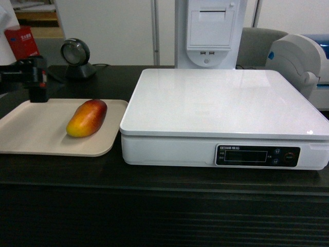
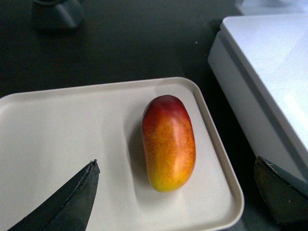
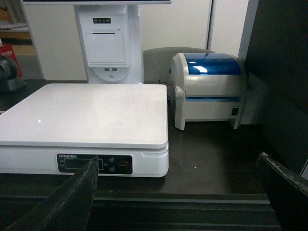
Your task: Place dark red mango on scale at checkout
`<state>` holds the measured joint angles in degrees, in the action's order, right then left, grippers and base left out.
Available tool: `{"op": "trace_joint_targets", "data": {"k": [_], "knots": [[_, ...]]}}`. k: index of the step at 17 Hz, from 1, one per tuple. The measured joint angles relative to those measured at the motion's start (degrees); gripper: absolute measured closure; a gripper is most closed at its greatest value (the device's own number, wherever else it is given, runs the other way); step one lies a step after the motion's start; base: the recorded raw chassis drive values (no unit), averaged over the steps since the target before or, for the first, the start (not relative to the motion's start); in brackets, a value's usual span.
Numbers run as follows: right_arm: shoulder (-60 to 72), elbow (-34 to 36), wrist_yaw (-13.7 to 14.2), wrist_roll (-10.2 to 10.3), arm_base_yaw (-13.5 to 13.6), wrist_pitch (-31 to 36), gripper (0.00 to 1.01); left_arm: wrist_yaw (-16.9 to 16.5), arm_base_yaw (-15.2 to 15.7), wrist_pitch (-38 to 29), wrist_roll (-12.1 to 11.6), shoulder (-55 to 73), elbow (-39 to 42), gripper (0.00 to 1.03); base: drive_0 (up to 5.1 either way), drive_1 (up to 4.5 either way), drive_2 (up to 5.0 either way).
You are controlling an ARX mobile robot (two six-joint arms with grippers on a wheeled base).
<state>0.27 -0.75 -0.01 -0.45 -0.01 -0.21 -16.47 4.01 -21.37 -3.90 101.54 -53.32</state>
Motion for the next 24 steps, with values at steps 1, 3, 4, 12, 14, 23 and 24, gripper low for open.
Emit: {"op": "trace_joint_targets", "data": {"k": [1,3,4,12,14,23,24], "knots": [[0.0,0.0,0.0,0.0,0.0,0.0,0.03,-1.2,-0.1,3.1,-1.0,5.2,-5.2,0.05,0.0,0.0,0.0],[0.0,0.0,0.0,0.0,0.0,0.0,0.03,-1.7,-0.4,8.1,-2.8,13.9,-14.0,0.05,0.0,0.0,0.0],[0.0,0.0,0.0,0.0,0.0,0.0,0.03,-2.0,-0.6,9.5,-2.9,17.0,-17.6,0.05,0.0,0.0,0.0],[0.0,0.0,0.0,0.0,0.0,0.0,0.03,-4.2,-2.0,18.8,-4.6,25.6,-31.1,0.05,0.0,0.0,0.0],[0.0,0.0,0.0,0.0,0.0,0.0,0.03,-4.5,-2.2,23.3,-6.0,26.9,-32.6,0.05,0.0,0.0,0.0],[0.0,0.0,0.0,0.0,0.0,0.0,0.03,-0.3,-3.1,32.1,-12.5,30.9,-38.0,0.05,0.0,0.0,0.0],[0.0,0.0,0.0,0.0,0.0,0.0,0.03,-0.3,-3.2,32.1,-13.1,30.9,-38.0,0.09,0.0,0.0,0.0]]}}
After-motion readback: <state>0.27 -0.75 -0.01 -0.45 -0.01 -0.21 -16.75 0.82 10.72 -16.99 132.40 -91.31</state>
